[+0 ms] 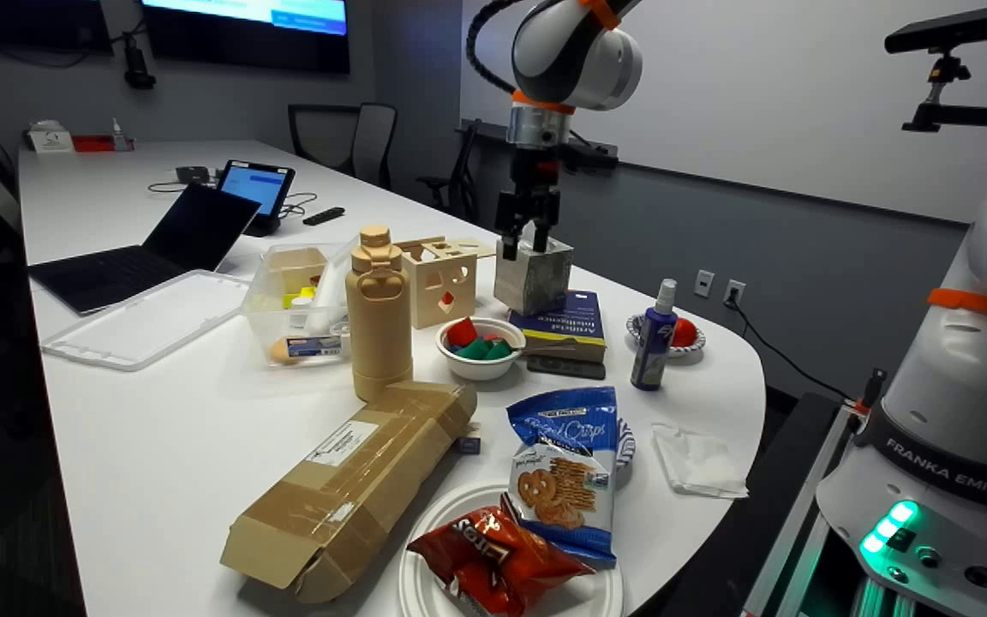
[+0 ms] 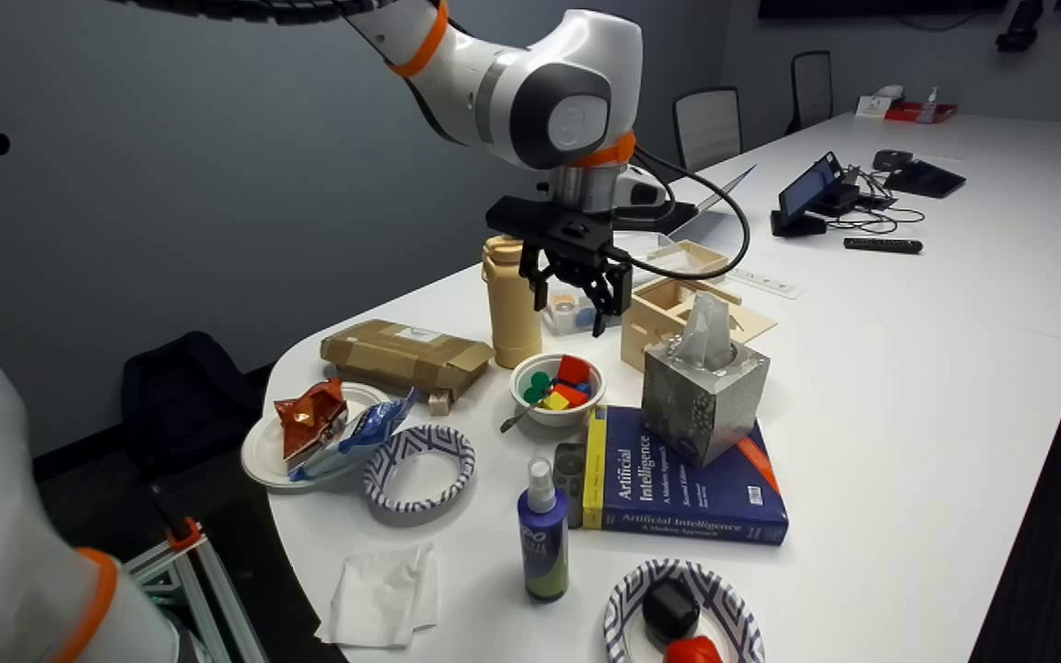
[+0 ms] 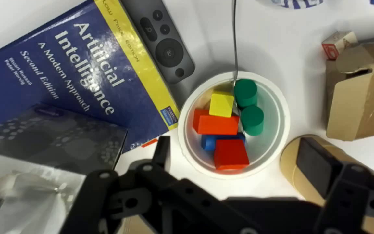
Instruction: Hold the cake knife, and then move it around in the bowl
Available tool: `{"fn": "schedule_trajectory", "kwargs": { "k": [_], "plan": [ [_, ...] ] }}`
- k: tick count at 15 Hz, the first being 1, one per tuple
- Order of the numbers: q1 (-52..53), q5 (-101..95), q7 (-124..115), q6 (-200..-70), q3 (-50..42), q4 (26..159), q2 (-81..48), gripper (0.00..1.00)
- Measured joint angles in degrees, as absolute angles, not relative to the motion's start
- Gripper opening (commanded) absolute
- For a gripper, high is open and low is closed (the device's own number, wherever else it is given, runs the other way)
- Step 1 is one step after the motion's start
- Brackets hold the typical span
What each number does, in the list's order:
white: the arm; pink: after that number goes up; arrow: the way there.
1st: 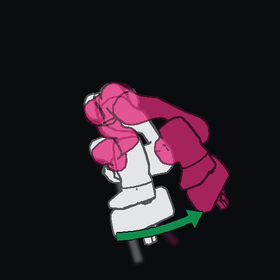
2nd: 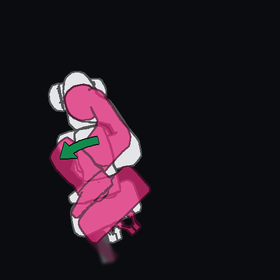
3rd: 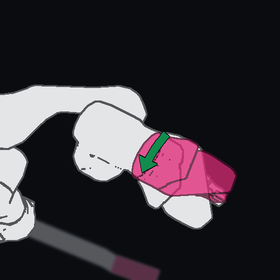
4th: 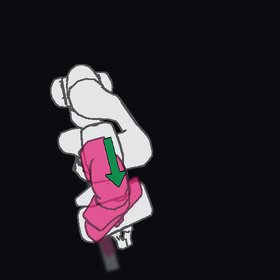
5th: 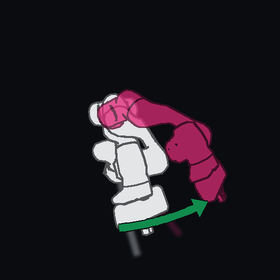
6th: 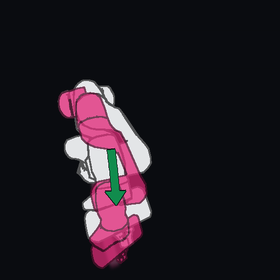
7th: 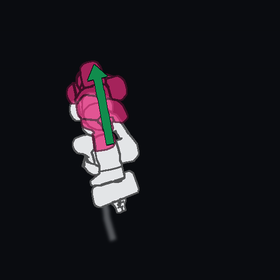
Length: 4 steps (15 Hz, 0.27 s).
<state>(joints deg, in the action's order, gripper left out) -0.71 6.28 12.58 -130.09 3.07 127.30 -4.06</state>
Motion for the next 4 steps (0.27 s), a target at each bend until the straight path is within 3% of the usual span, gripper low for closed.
{"fn": "schedule_trajectory", "kwargs": {
  "k": [4],
  "plan": [
    [-0.7, 6.3, 12.6, -132.4, 2.6, 129.8, -0.3, 1.00]
  ]
}}
